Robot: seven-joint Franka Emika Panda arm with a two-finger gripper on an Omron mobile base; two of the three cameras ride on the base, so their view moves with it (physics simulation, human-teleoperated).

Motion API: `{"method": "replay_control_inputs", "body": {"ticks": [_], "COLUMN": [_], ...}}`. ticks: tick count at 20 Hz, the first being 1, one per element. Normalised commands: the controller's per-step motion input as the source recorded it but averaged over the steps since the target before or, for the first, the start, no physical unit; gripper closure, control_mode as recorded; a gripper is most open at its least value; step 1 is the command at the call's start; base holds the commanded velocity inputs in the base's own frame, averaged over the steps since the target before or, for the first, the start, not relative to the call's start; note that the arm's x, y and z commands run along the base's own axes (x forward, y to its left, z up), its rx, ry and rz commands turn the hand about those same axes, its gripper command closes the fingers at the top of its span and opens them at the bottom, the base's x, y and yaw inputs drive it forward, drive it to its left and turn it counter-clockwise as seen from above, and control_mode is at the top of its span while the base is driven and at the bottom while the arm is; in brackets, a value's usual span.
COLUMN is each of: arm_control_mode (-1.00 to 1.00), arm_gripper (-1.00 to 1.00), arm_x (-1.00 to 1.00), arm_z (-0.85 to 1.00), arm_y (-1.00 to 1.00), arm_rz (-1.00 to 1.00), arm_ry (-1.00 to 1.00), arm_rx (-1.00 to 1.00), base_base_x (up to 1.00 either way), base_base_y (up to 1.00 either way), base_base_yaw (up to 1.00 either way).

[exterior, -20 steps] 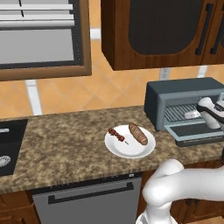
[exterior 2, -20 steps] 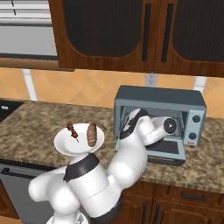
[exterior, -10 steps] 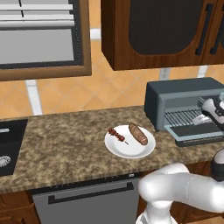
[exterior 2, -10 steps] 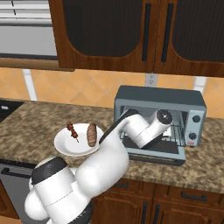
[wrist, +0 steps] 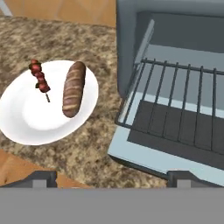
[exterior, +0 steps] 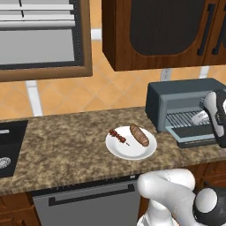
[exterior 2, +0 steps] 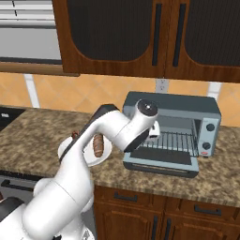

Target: Pick up the kebab skewer and baguette bread, and place them inside the toaster oven. Close the toaster oven door and start by setting the timer.

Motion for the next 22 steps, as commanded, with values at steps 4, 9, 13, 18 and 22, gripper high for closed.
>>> {"method": "replay_control_inputs", "body": {"ticks": [4, 9, 13, 18, 22], "arm_control_mode": [-1.0, -1.0, -1.0, -1.0, -1.0], "arm_gripper": [-1.0, -1.0, -1.0, -1.0, -1.0], "arm_x": [-0.13, 0.02, 0.37, 0.77, 0.6], "arm_z": [0.0, -0.1, -0.58, -0.77, -0.37], "arm_y": [1.0, 1.0, 1.0, 0.69, -0.01], "arm_rz": [0.09, 0.07, 0.01, 0.0, 0.0], "arm_ry": [0.06, 0.14, 0.22, 0.27, 0.18], "arm_rx": [-0.08, -0.08, -0.12, -0.1, -0.04], "base_base_x": [0.0, 0.0, 0.0, 0.0, 0.0], "base_base_y": [0.0, 0.0, 0.0, 0.0, 0.0], "base_base_yaw": [0.0, 0.0, 0.0, 0.0, 0.0]}}
